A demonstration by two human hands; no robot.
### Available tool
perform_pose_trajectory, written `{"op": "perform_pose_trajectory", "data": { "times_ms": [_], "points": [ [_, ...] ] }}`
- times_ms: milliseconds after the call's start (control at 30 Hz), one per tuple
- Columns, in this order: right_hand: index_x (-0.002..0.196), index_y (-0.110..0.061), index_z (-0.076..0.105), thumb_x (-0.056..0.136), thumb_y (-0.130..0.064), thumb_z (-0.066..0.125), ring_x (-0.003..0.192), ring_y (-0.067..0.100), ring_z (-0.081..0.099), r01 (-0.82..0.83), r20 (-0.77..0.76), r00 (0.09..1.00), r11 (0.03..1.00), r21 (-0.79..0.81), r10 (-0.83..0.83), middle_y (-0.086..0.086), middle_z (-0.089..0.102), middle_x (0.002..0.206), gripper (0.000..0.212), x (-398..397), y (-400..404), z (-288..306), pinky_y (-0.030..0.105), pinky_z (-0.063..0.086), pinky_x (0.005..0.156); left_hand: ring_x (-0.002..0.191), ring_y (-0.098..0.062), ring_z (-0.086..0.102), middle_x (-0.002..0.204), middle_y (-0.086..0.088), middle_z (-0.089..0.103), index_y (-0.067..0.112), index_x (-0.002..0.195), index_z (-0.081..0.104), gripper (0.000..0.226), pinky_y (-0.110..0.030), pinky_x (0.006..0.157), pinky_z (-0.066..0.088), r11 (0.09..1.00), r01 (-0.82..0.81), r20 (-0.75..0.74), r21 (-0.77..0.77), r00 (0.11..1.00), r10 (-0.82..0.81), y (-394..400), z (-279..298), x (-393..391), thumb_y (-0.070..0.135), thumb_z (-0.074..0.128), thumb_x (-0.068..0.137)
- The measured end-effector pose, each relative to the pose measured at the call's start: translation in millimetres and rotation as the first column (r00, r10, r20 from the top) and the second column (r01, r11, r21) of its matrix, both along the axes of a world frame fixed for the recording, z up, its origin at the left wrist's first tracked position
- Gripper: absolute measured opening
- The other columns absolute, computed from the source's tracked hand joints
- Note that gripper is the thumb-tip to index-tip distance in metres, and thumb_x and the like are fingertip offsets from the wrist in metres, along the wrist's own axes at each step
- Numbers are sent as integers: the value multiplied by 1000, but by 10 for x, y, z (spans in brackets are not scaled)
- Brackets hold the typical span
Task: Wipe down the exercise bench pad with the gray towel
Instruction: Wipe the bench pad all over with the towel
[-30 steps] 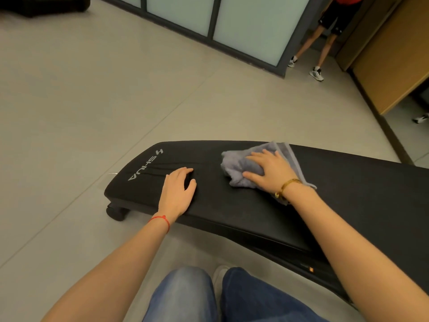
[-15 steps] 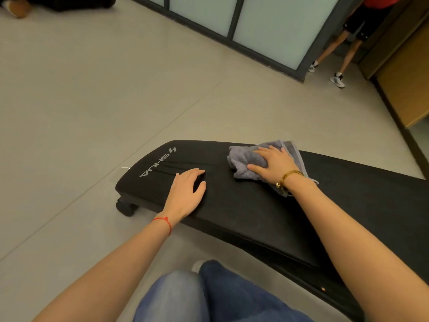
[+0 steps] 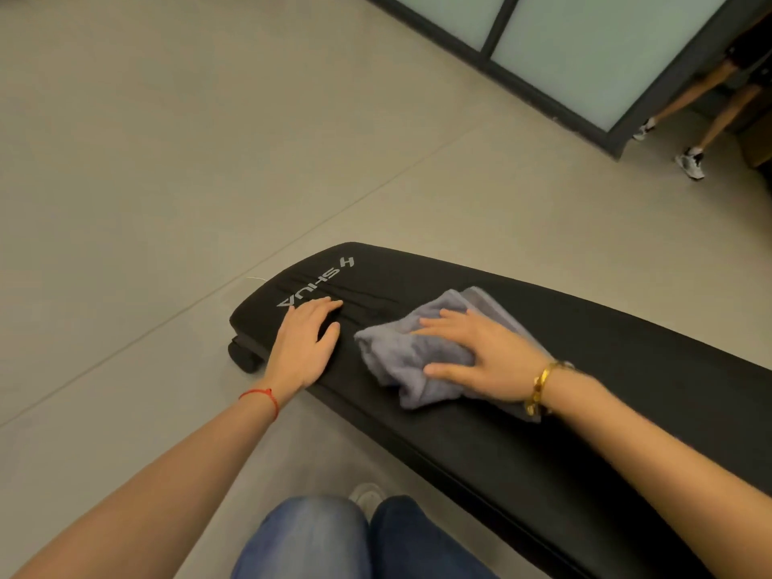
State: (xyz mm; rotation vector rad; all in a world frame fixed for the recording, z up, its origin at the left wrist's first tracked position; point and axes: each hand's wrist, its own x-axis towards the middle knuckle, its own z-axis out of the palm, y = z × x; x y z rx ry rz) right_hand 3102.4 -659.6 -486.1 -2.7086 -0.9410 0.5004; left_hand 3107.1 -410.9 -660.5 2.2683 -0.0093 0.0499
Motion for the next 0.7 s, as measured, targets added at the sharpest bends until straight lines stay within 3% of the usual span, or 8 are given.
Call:
{"op": "perform_pose_trajectory", "data": {
  "times_ms": [100, 167, 267, 400, 500, 600, 700],
  "points": [
    [132, -25, 54, 87, -52, 56, 131, 18, 41, 221, 156, 967, 969, -111, -202, -3, 51, 139, 53, 617, -123, -108, 33, 28, 112, 138, -15, 37, 144, 1, 48, 24, 138, 50, 44, -45, 119, 22, 1000, -4, 11, 2, 1000, 4, -18, 27, -14, 35, 39, 97],
    [132, -25, 53, 88, -54, 53, 130, 25, 41, 338, 210, 932, 916, -218, -294, 2, 50, 142, 53, 898, -19, -267, 41, 27, 112, 137, -15, 37, 143, 2, 49, 24, 137, 50, 44, -45, 118, 24, 1000, -12, 6, -12, 1000, 12, -21, 40, -12, 35, 39, 96],
    [134, -28, 52, 88, -53, 52, 130, 23, 42, 212, 204, 965, 950, -228, -167, 1, 51, 141, 52, 740, 319, -454, 38, 25, 111, 134, -15, 40, 140, 2, 51, 22, 134, 53, 51, -43, 116, 27, 1000, -3, 16, -18, 1000, 3, -18, 39, -15, 40, 35, 90],
    [139, -37, 43, 85, -61, 51, 143, 12, 24, 16, 77, 997, 997, -81, -9, -10, 40, 149, 60, -19, 423, -332, 35, 10, 120, 134, -18, 40, 141, -2, 51, 19, 135, 53, 49, -42, 119, 23, 998, 4, 11, -61, 1000, -3, -1, 34, -13, 38, 37, 93],
    [135, -32, 50, 83, -58, 55, 136, 8, 32, -38, 16, 999, 999, -20, 38, -10, 46, 144, 58, 36, 240, -134, 26, 17, 115, 136, -15, 38, 143, 1, 48, 22, 137, 51, 45, -34, 120, 13, 1000, -6, 13, -28, 1000, 6, -13, 25, -11, 36, 38, 95],
    [123, -21, 61, 83, -57, 57, 123, 25, 48, 151, 146, 979, 986, -74, -139, 4, 59, 129, 53, 611, 64, -190, 31, 32, 104, 137, -14, 37, 144, 2, 48, 24, 137, 51, 42, -37, 122, 11, 1000, -13, 12, -11, 1000, 13, -28, 33, -5, 33, 38, 98],
    [130, -24, 56, 88, -55, 50, 126, 26, 44, 350, 237, 926, 902, -253, -293, 3, 54, 137, 52, 1001, 111, -393, 41, 30, 109, 138, -14, 36, 144, 3, 48, 24, 137, 50, 40, -40, 122, 11, 1000, -22, 17, -16, 1000, 22, -33, 26, -12, 29, 41, 99]
  ]
}}
